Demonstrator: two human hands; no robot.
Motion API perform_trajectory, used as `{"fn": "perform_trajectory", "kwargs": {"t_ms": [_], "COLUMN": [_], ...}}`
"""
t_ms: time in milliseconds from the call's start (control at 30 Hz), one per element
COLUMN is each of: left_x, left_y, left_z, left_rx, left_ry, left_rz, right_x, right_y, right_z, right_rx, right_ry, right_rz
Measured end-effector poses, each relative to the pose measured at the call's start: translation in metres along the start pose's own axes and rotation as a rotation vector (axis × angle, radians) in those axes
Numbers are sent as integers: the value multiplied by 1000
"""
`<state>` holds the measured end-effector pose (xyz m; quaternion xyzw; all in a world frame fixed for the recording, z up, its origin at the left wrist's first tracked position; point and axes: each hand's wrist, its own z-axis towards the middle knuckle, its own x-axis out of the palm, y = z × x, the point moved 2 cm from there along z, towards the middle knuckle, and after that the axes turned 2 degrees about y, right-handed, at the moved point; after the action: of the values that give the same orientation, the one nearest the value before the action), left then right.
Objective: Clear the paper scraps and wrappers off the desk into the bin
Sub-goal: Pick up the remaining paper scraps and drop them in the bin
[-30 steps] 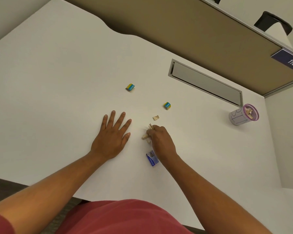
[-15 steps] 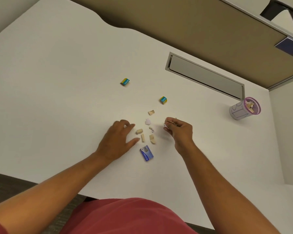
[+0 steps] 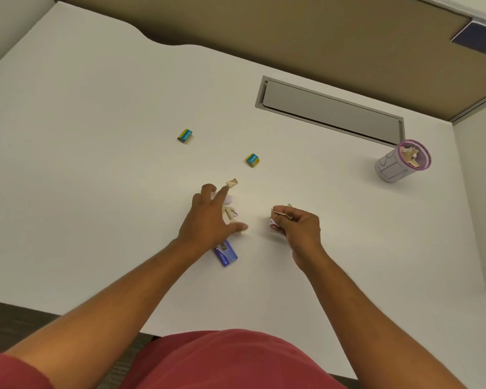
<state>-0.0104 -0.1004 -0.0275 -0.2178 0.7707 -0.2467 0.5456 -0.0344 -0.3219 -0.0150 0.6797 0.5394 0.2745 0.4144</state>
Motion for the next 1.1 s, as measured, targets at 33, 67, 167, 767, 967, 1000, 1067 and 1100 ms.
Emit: {"fn": "perform_trajectory", "kwargs": {"t_ms": [33,67,167,767,967,1000,1067,1100], "left_x": [3,7,13,-9,6,9,12,13], "left_y": [-2,-4,-12,-15,-26,-28,-32,-34], "left_z": [-1,-2,3,53,46,44,39,37], "left_rx": [-17,-21,-12,61,88,100,106,97], "left_ry": [36,58,50,120,62,45,13,6], "left_rz": [59,115,141,250,262,268,270,252], "right_x": [-3,-6,-12,-41,-36,-36,-35,-35], "right_y": [0,-1,-3,-11,-10,-10,-9,-9], "right_z": [1,2,4,6,5,5,4,3], "right_rx": [-7,-10,-14,-20,-16,-14,-6,0], "right_ry": [0,3,19,48,42,40,38,39], "right_rz": [-9,-20,-43,-38,3,17,50,68]}}
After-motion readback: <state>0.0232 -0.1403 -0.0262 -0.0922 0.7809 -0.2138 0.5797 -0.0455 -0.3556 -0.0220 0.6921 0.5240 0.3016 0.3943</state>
